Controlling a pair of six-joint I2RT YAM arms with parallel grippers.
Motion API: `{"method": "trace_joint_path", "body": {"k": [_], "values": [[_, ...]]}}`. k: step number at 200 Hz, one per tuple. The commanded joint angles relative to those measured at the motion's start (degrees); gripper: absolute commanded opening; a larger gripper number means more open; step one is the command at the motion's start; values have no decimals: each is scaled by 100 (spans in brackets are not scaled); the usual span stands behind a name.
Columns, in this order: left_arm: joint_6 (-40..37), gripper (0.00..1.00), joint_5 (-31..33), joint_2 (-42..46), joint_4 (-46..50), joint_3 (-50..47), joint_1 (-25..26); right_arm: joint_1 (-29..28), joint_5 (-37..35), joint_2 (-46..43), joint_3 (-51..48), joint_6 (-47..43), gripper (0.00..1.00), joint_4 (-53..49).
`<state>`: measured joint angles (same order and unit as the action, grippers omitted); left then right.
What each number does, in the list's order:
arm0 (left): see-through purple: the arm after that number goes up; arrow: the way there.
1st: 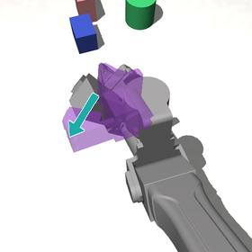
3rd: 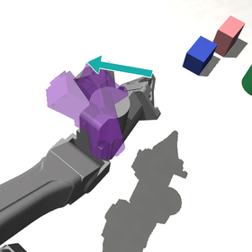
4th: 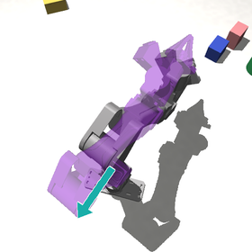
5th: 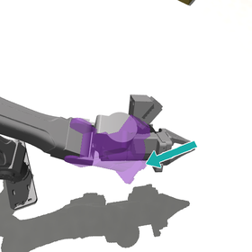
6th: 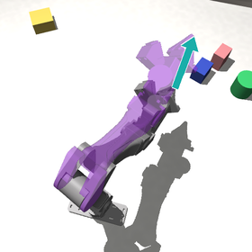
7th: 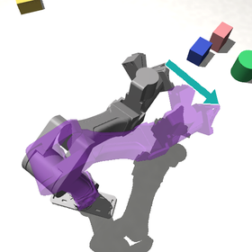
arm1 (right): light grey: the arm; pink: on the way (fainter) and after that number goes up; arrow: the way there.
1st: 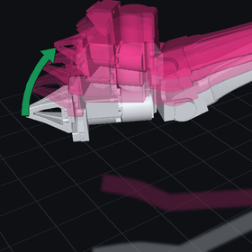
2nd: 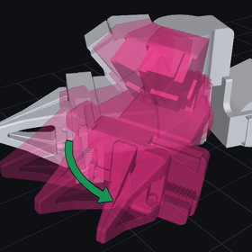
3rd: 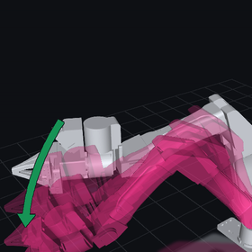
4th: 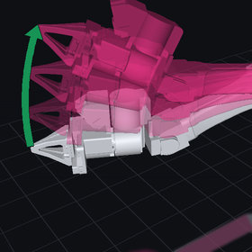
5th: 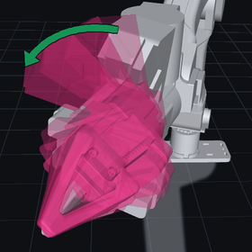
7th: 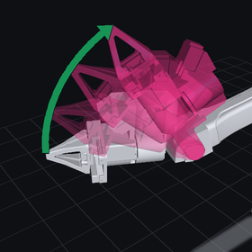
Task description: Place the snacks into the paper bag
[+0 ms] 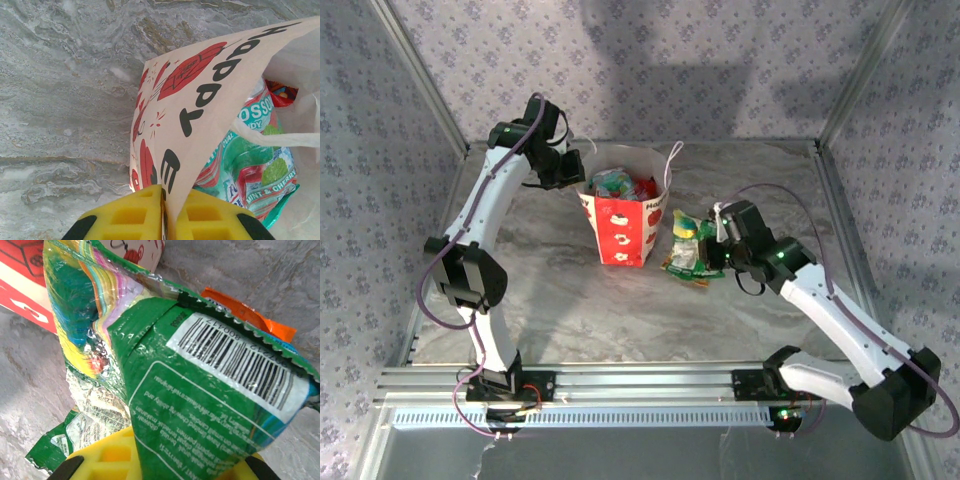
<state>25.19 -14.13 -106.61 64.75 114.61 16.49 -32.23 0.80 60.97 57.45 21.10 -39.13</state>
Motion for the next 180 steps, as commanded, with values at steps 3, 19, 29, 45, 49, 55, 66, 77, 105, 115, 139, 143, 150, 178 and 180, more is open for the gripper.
{"method": "trace_joint_path", "body": {"k": [3,19,29,45,49,55,66,77,105,115,139,143,150,178,180], "values": [[98,12,6,-44,-37,184,-32,86,-72,-251,301,-81,0,169],[118,12,-39,-31,-74,172,-32,138,-122,-296,349,-33,0,163],[126,12,-50,-10,-106,146,-32,159,-122,-327,369,-3,0,187],[135,12,-60,8,-123,133,-27,180,-104,-373,403,42,0,270],[133,12,-63,11,-121,132,-31,173,-101,-386,414,51,0,290],[135,12,-70,13,-127,139,-32,181,-103,-405,427,65,0,322],[146,12,-88,8,-131,141,-32,194,-124,-429,478,73,0,375],[140,12,-114,8,-151,141,-32,206,-164,-454,555,78,0,404],[175,13,-150,24,-182,141,-32,228,-319,-470,872,-70,0,399],[184,13,-172,26,-193,141,-32,244,-389,-469,1003,-127,0,369],[207,13,-200,60,-238,81,-30,269,-519,-536,1345,-210,0,336],[210,13,-204,70,-243,67,-30,274,-527,-549,1383,-216,0,343],[209,13,-204,83,-260,46,-32,278,-510,-578,1441,-230,0,361],[208,14,-200,109,-270,9,-32,282,-415,-618,1696,-273,0,380],[208,14,-203,113,-274,9,-32,279,-421,-616,1716,-260,0,380]]}}
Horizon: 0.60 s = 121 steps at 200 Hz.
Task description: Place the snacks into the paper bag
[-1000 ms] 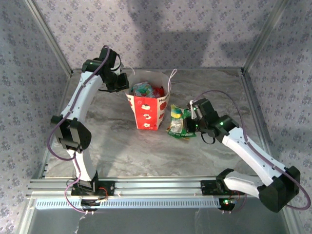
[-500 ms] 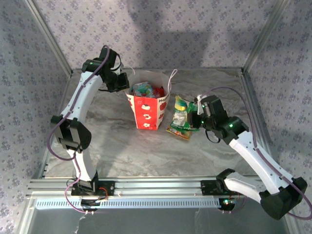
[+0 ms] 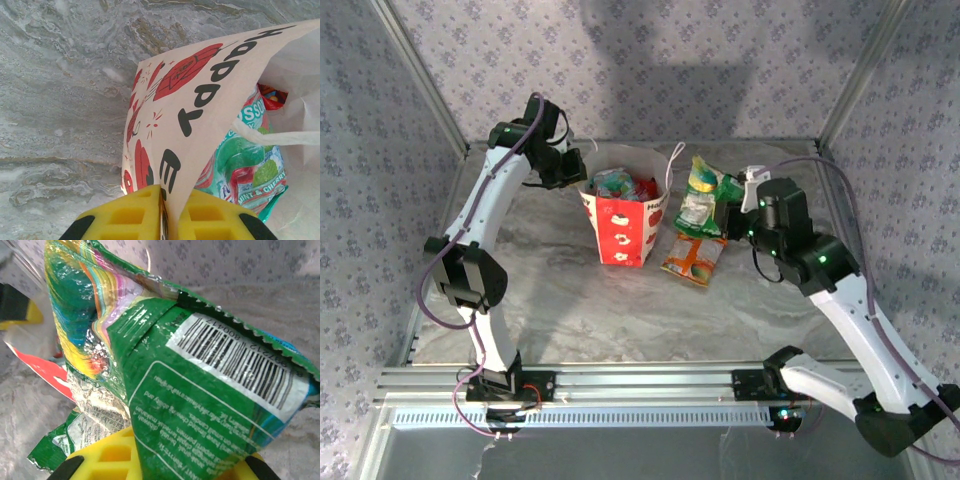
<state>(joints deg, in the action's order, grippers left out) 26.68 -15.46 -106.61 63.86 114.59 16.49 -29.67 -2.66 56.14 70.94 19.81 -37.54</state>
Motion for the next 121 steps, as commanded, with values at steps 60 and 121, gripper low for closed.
{"method": "trace_joint_path", "body": {"k": [60,121], "values": [[70,14,-115,149,-198,19,-32,16,176,-113,610,-57,0,617],[127,14,-185,165,-242,-2,-28,-47,555,316,983,61,0,1238]]}}
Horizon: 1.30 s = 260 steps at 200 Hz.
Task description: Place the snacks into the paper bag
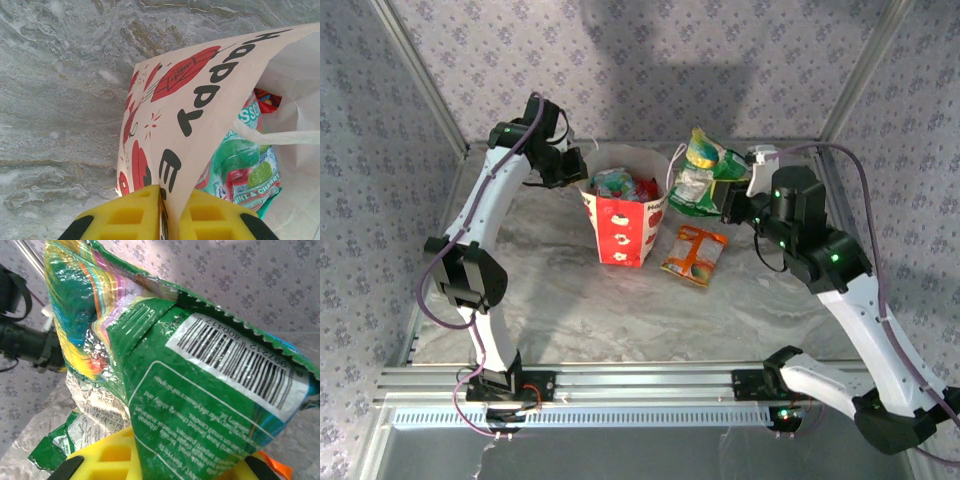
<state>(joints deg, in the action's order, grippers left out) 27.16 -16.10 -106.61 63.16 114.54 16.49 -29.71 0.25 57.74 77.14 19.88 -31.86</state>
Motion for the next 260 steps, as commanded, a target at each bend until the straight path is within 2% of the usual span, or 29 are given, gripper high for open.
{"method": "trace_joint_path", "body": {"k": [1,68,127,195,260], "values": [[79,14,-117,166,-172,0,-25,-43,269,167,371,57,0,675],[44,15,-165,158,-161,-26,-23,-291,768,1072,1101,70,0,894],[53,15,-190,211,-262,-166,-23,-760,871,1756,1637,-72,0,1072],[44,15,-245,195,-301,-196,-23,-780,769,2509,1944,-22,0,1372],[46,15,-297,167,-330,-221,-23,-762,783,3060,2333,-93,0,1187]]}}
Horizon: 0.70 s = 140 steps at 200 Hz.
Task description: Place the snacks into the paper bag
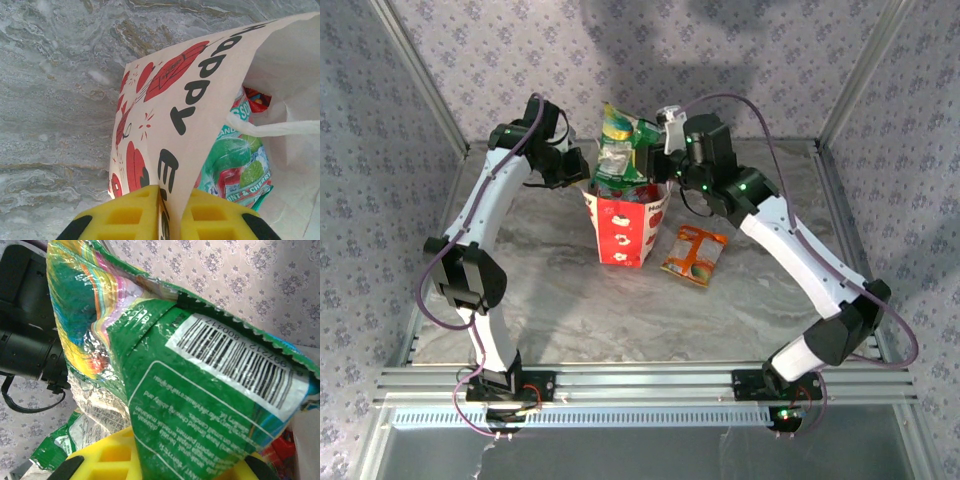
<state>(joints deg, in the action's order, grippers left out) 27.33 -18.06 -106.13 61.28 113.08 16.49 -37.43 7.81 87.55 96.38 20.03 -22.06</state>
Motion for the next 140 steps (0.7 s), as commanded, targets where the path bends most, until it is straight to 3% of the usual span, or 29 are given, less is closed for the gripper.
{"method": "trace_joint_path", "body": {"k": [1,140], "values": [[28,15,-101,118,-142,-75,-23,10,27,78,410,-109,0,208],[1,15,-57,83,-107,-71,-41,157,-60,1005,873,-359,0,-432]]}}
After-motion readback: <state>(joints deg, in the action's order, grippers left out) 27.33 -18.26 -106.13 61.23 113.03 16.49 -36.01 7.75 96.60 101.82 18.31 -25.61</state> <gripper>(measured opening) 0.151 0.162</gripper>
